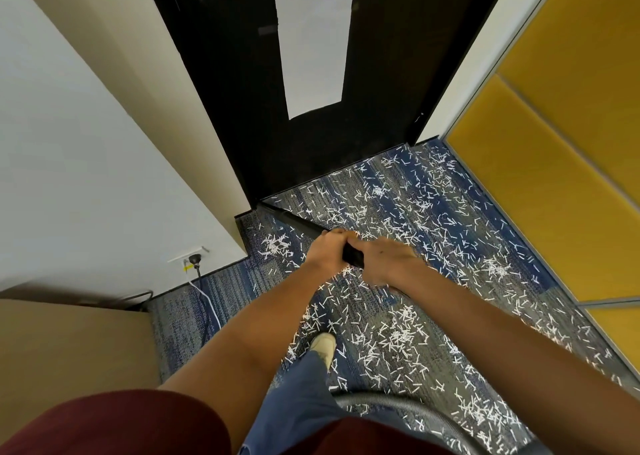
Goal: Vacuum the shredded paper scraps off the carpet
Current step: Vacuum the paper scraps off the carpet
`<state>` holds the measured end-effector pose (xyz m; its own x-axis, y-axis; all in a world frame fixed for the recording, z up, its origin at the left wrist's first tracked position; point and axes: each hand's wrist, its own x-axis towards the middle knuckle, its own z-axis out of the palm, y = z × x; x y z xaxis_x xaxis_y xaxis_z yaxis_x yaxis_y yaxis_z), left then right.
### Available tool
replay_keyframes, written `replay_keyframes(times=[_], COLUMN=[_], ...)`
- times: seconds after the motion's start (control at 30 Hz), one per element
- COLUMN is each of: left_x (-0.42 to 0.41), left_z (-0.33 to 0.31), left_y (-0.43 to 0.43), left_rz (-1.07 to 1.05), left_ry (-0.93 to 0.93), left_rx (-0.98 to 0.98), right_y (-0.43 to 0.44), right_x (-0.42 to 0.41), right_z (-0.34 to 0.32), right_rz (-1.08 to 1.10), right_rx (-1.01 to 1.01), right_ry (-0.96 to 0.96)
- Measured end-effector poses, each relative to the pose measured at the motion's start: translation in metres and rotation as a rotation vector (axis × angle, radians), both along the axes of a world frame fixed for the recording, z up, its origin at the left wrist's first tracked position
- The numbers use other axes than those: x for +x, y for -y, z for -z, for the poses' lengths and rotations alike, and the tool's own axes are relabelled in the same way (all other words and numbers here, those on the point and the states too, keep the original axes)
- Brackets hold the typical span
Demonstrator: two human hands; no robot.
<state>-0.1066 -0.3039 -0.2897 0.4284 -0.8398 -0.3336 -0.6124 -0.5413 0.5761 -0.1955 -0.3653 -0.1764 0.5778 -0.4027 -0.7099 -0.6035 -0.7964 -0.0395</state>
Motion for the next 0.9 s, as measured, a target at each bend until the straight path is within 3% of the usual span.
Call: replay_keyframes(times=[0.9], left_x=[-0.007], left_z=[0.000], left_y=[0.041], left_rz=[0.110], left_ry=[-0.060], left_rx=[0.020], right_y=[0.024], right_x=[-0.010], right_z=[0.006], right_rz=[0.125], right_rx=[-0.045], right_ry=[-0.038])
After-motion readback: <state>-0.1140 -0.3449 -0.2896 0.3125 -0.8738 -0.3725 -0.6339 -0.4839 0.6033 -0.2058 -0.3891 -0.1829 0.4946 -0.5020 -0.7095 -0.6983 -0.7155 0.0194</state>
